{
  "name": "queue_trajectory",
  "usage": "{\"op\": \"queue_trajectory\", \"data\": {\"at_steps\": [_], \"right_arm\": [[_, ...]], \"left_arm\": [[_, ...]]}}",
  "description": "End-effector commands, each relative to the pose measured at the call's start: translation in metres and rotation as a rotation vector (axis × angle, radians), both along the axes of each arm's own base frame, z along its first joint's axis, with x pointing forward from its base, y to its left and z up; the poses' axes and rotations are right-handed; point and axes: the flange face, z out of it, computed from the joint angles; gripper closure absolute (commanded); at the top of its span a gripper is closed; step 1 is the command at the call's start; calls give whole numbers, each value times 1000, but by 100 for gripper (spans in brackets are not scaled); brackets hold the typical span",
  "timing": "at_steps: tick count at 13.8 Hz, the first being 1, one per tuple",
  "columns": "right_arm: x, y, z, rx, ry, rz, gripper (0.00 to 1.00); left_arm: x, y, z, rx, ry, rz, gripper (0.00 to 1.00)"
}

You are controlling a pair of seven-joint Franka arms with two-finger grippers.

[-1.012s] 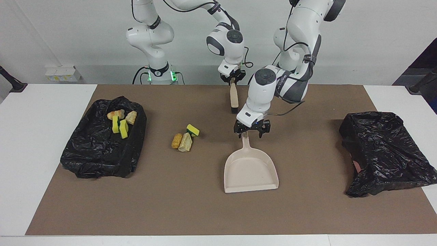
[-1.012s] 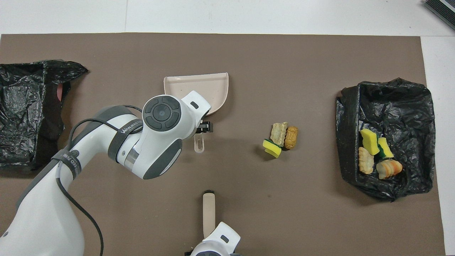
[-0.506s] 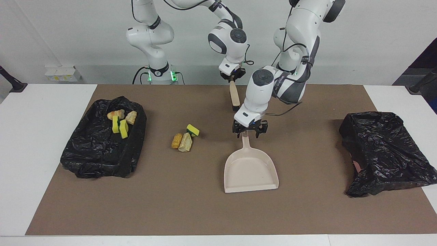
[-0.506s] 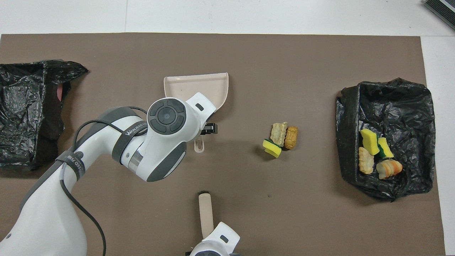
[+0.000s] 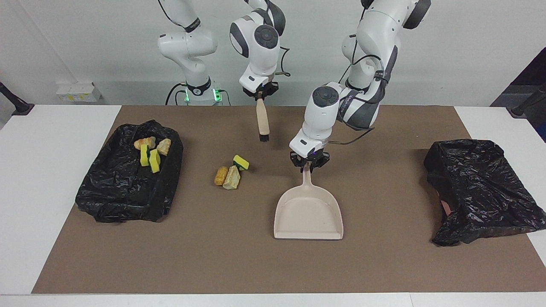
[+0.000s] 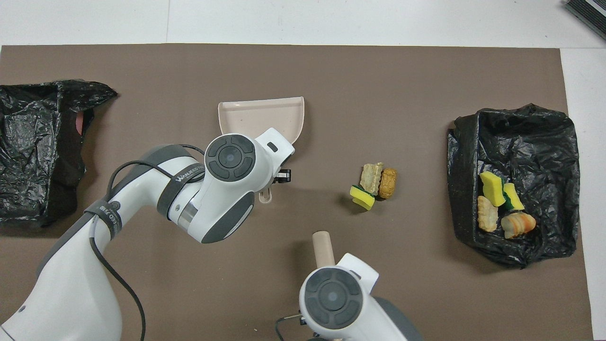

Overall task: Sweep and dump trash in bin
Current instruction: 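Grasp the dustpan with the left gripper while the right gripper grasps the brush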

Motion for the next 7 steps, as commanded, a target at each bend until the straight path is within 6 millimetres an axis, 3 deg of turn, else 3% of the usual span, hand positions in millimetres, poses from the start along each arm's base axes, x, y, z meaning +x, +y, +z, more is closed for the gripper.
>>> {"op": "queue_trajectory", "data": {"at_steps": [1,3,5,7], "right_arm": [[34,-37,-12,-81,-79,45,100],[67,-77,-20,-120,-109,139,100],[104,-130,-33,-150,-126,196,100],[127,-164,-58,-190,-124,223,100]], "left_arm": [[3,11,20,41,-27,-119,100],[-1,23,33,114,25,-286,100],[-8,35,49,165,59,-546,100],[-8,50,48,182,116,-799,100]]}}
